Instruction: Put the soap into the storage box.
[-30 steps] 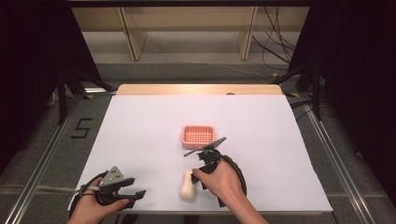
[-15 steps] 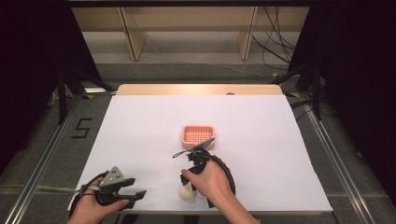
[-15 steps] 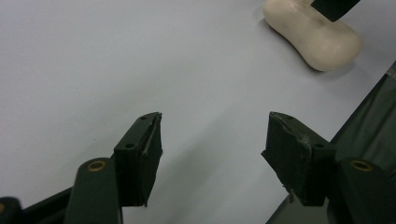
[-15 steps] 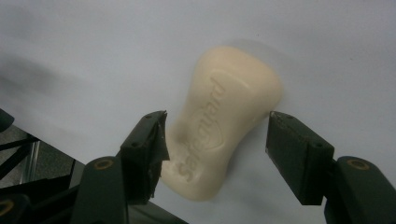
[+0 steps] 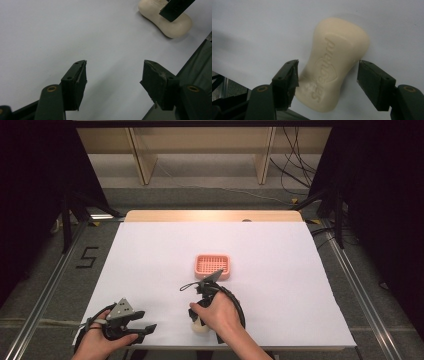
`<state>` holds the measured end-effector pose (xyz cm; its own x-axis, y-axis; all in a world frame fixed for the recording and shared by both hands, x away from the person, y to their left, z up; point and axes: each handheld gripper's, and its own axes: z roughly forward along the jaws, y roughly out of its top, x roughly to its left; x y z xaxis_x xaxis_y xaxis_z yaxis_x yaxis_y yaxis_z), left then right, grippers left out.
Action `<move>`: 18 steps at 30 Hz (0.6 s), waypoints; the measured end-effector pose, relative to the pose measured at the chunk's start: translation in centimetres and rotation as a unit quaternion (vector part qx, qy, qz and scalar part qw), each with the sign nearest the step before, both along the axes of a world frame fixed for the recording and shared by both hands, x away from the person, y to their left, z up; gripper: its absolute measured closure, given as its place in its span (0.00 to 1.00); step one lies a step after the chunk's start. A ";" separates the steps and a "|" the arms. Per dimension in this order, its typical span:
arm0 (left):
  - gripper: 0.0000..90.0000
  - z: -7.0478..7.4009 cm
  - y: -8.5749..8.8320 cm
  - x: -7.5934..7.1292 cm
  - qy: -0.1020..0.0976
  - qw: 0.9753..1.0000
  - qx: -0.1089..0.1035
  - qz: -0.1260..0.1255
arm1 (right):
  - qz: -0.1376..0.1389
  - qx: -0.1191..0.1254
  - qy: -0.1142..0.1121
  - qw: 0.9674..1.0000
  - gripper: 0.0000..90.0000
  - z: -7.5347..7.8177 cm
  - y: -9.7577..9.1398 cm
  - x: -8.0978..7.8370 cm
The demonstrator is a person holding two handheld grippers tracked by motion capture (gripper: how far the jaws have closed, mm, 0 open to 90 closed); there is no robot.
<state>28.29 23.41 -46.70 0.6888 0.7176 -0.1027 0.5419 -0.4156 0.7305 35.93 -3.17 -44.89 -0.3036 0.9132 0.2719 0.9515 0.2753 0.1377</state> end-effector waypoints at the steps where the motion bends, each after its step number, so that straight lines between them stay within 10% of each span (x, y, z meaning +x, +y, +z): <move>1: 0.40 0.0 0.0 0.0 0.001 1.000 0.000 -0.002 | -0.029 -0.007 0.016 0.999 0.38 0.1 0.4 -0.1; 18: 0.40 -0.1 0.0 0.0 0.008 1.000 -0.003 0.001 | 0.085 -0.067 -0.014 0.994 0.54 -0.7 1.4 0.3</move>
